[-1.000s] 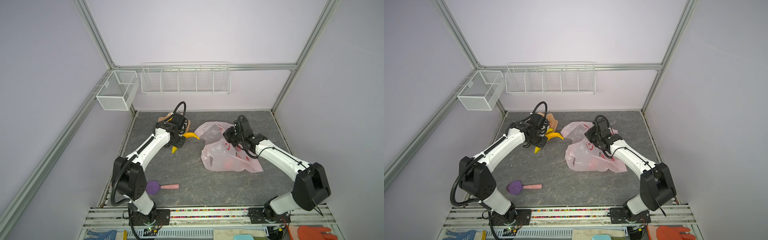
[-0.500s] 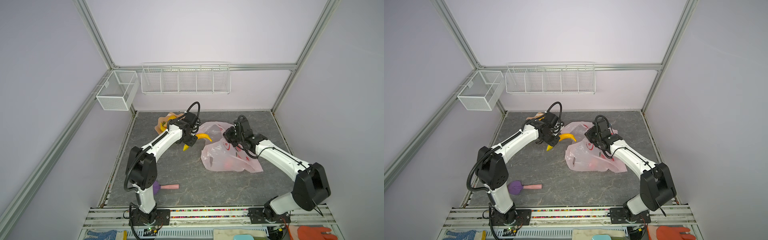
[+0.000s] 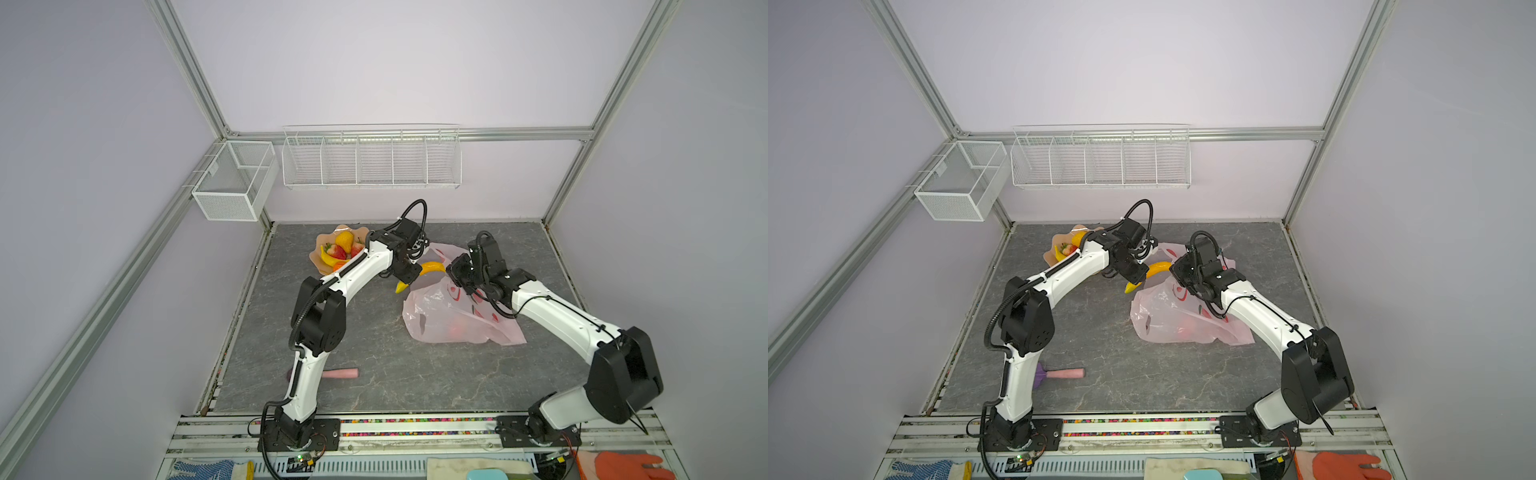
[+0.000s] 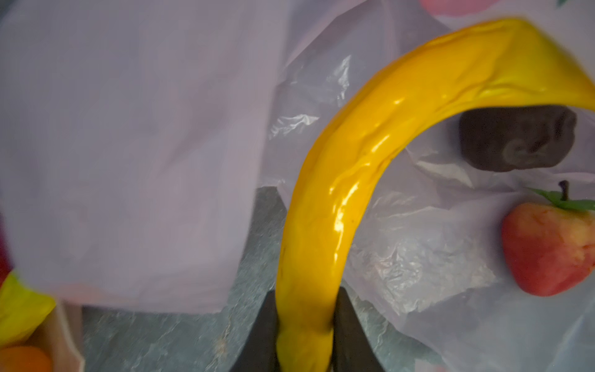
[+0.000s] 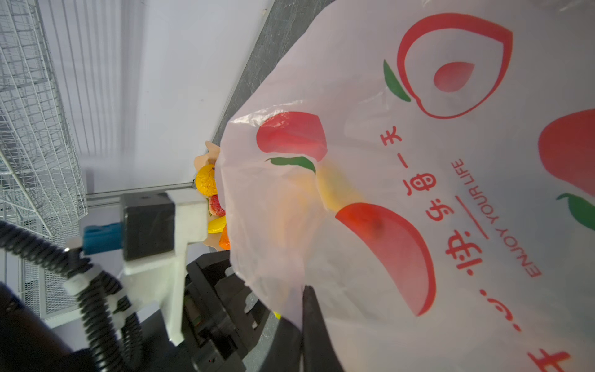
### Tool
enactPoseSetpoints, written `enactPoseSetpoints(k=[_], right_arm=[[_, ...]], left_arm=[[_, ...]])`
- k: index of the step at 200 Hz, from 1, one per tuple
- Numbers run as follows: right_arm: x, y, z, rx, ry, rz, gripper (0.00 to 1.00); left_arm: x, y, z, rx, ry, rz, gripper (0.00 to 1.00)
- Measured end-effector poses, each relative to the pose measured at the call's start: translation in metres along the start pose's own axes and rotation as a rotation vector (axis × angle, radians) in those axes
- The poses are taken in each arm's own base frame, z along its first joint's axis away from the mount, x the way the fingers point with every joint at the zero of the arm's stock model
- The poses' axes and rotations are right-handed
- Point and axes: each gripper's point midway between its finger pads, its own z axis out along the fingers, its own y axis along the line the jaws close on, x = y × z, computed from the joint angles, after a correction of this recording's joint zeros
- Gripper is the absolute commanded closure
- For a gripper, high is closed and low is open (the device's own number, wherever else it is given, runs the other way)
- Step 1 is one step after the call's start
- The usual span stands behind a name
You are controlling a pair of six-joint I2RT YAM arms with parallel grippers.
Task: Place the fruits into the plastic bag
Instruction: 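Carry the yellow banana with the left gripper into the bag opening, then open the left gripper to drop the banana into the bag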
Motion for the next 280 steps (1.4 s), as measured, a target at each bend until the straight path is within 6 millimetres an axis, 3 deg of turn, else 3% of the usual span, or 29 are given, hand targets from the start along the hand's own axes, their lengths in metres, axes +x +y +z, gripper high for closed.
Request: enactPoseSetpoints(k=[43,161,220,253,280], right_arm=[[0.002,0.000,0.002,-0.020,-0.001,0.014,0.94],[0.003,-0.003,0.009,-0.118,-0.009,0.125,0.94],[-0.003,0.006,-0.003,-0.179,-0.017,0.138,0.94],[-0.007,0.010,-0.007,-0.201,-0.022,0.142,0.94],[-0.006,0.008,-0.007,-0.201,-0.021,0.144,0.94]], left_arm=[[-0.011,-0.030,0.015,0.110,-0.010,-0.037,0.88],[-0.029,-0.080,0.027,0.350,-0.017,-0.353,0.86],[-0.016,-0.100,0.037,0.431,0.054,-0.497,0.82],[-0.016,-0.117,0.038,0.446,0.078,-0.554,0.71],[-0.014,-0.128,0.038,0.447,0.098,-0.587,0.45]])
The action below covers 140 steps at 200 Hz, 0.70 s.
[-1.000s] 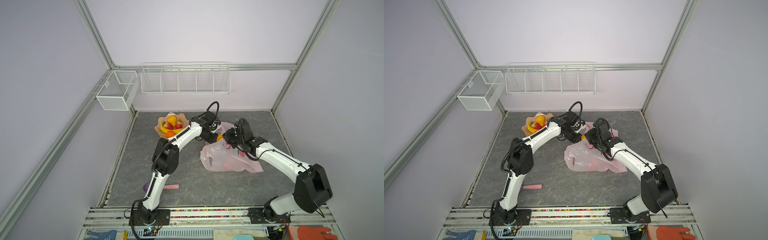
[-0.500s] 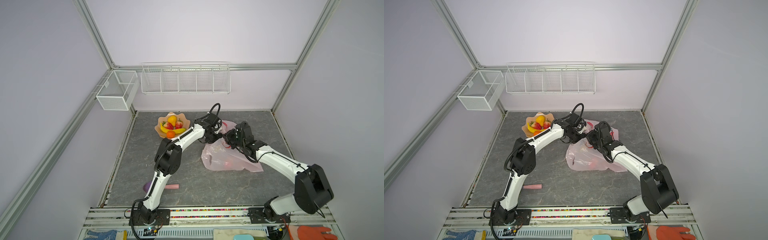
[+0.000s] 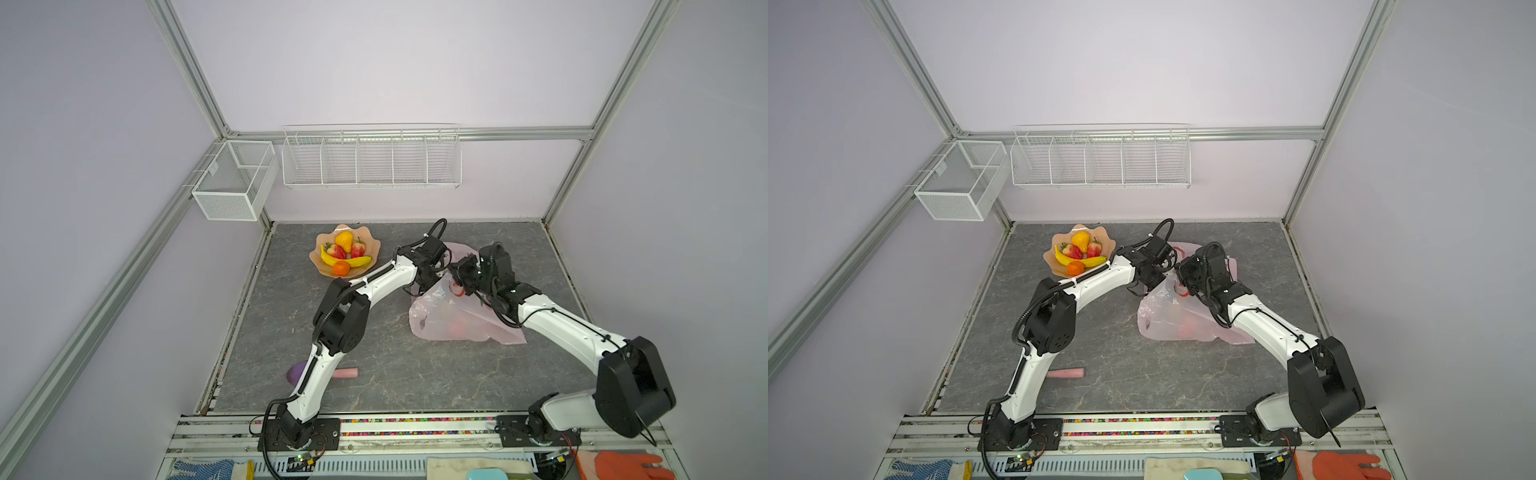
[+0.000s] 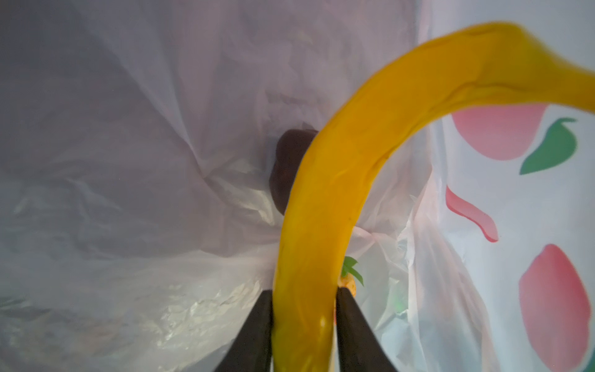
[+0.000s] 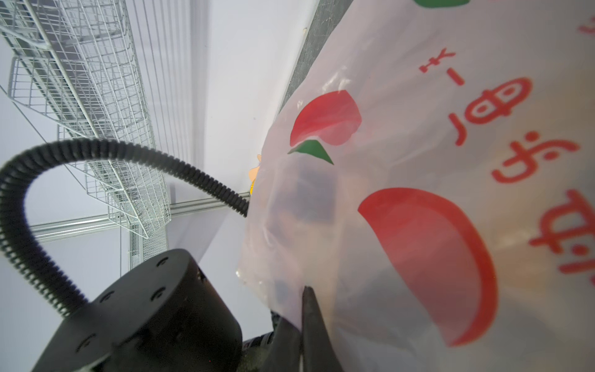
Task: Place the fruits into the plastic bag
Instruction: 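Open the left gripper to drop the banana into the bag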
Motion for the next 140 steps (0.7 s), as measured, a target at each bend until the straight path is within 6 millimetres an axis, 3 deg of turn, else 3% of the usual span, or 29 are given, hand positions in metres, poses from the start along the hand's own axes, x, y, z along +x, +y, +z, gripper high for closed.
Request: enactPoseSetpoints(k=[40,99,140], right_arm=[[0.001,-0.003,-0.001,0.004,0.004,0.004,0.94],[-0.001,0.005,-0.010,-0.025,-0.003,0.003,0.94],[-0.002,0.007,-0.013,-0.032,-0.007,0.003,0.94]], left_arm=[[0.005,-0.002,0.002,-0.006,0.012,-0.038,0.27],[0.002,-0.004,-0.007,-0.010,-0.009,-0.049,0.24],[-0.004,0.012,-0.027,-0.073,-0.053,-0.089,0.23]])
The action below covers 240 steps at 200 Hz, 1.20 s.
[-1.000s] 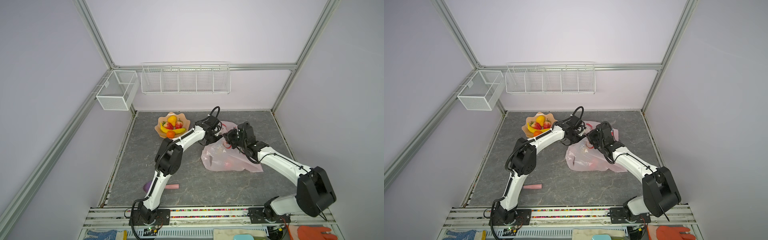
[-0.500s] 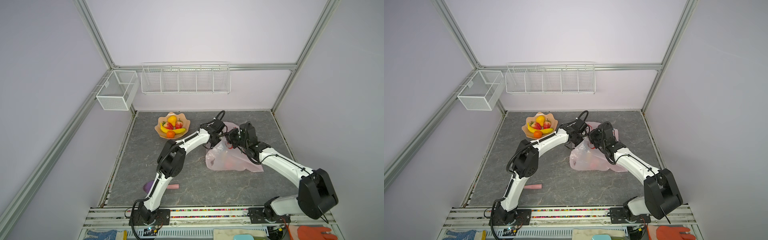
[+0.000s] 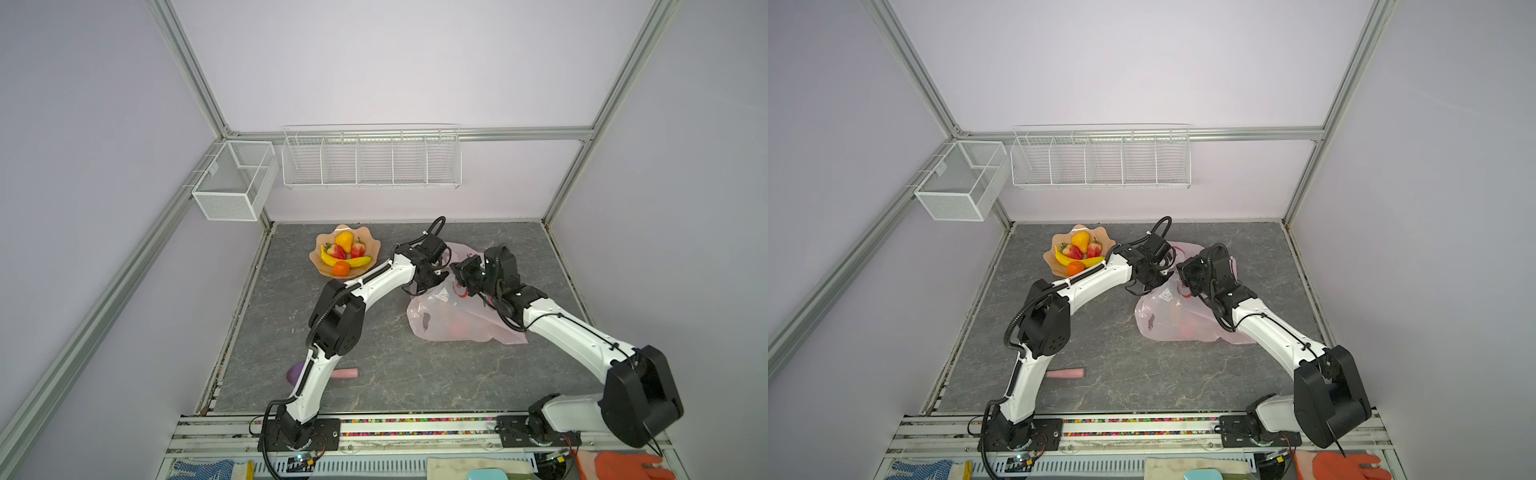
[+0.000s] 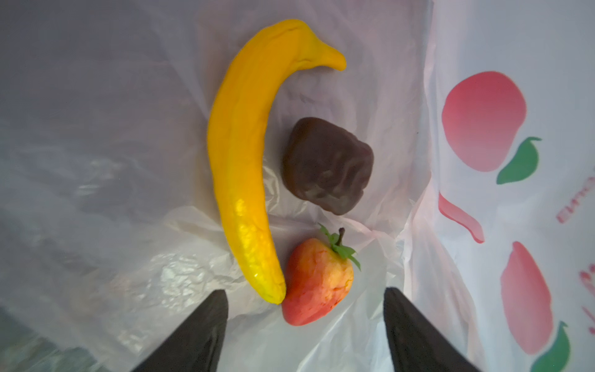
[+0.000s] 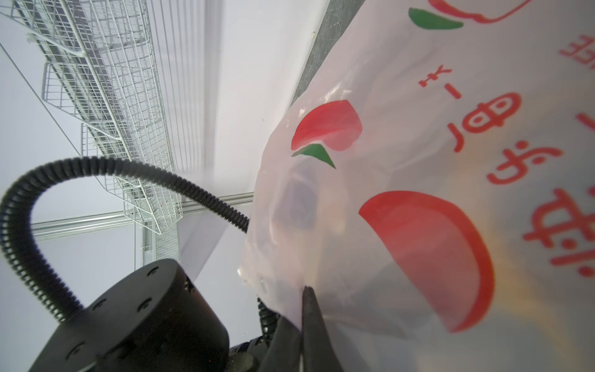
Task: Place the fruits into the plastic bag
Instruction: 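Open the left gripper to drop the banana into the bag, then withdraw the left gripper from the bag and move it over the bowl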
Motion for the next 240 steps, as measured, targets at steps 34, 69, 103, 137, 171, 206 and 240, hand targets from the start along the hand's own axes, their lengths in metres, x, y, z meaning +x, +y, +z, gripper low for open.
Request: enactPoseSetpoints(k=[34,69,103,137,171,206,240], right_arm=[[0.000,-0.001,0.000,0.006,0.001,0.000,0.94],[0.001,-0.007,-0.005,0.034,0.001,-0.008,0.94],[0.001,-0.009,-0.008,0.060,0.002,-0.019,0.94],[0.000,-0.006,-0.010,0.073,0.003,-0.038,0.94],[-0.001,-0.001,-0.013,0.083,0.002,-0.065,0.94],[-0.002,0.005,-0.016,0.089,0.001,-0.092,0.94],[-0.003,0.006,-0.017,0.094,0.001,-0.104,0.94]], left_arm=[[-0.012,0.026,-0.017,-0.063,-0.044,-0.054,0.23],[-0.022,0.044,-0.039,-0.123,-0.092,-0.080,0.24],[-0.027,0.049,-0.064,-0.167,-0.148,-0.063,0.24],[-0.030,0.054,-0.087,-0.208,-0.190,-0.041,0.24],[-0.029,0.068,-0.095,-0.268,-0.192,-0.032,0.24],[-0.024,0.078,-0.102,-0.285,-0.187,-0.015,0.25],[-0.021,0.059,-0.111,-0.199,-0.178,0.086,0.27]])
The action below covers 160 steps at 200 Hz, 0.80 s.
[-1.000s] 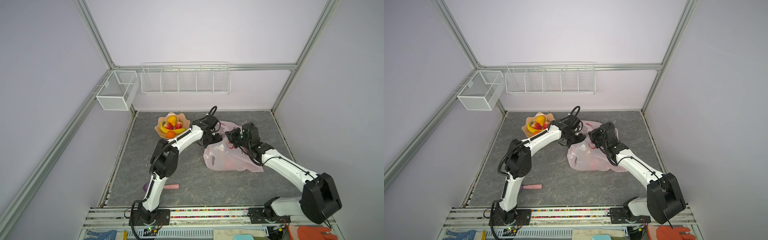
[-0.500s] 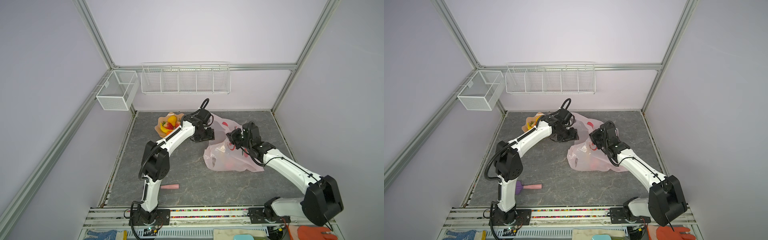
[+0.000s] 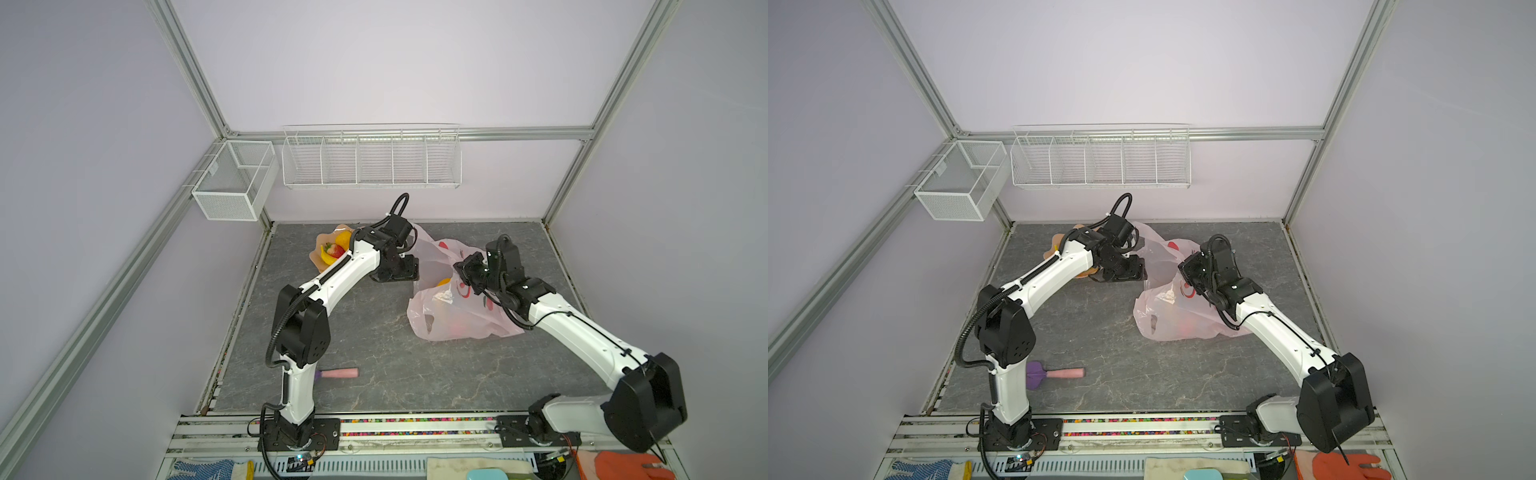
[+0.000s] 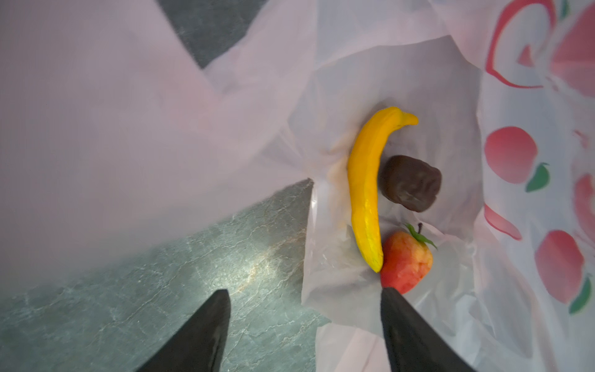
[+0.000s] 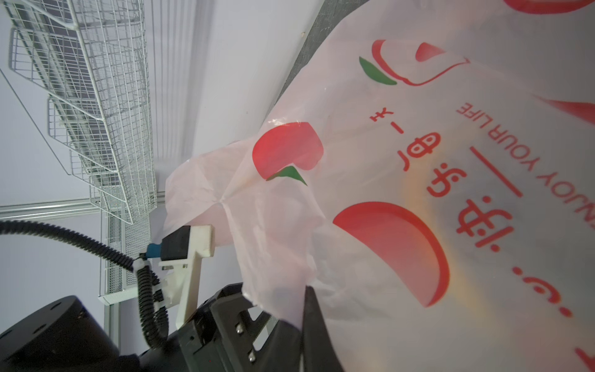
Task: Place the fruits into the plastic bag
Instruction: 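Withdraw the left gripper from the bag and move it over the bowl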
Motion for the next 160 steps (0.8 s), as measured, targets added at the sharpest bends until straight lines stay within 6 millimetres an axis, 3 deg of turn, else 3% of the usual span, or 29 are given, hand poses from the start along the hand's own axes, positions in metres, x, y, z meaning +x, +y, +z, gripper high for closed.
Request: enactPoseSetpoints(k=[40,96,160], right_arm=[[-0.003,0.000,0.000,0.010,-0.011,-0.009,0.94],[-0.005,-0.001,0.004,0.024,-0.015,-0.017,0.94],[-0.005,-0.004,0.008,0.038,-0.010,-0.016,0.94]], left_arm=[[0.015,-0.012,-0.004,0.083,0.051,0.137,0.27],[0.059,0.008,0.005,0.064,0.176,0.244,0.28],[0.081,0.014,-0.014,0.071,0.168,0.296,0.28]])
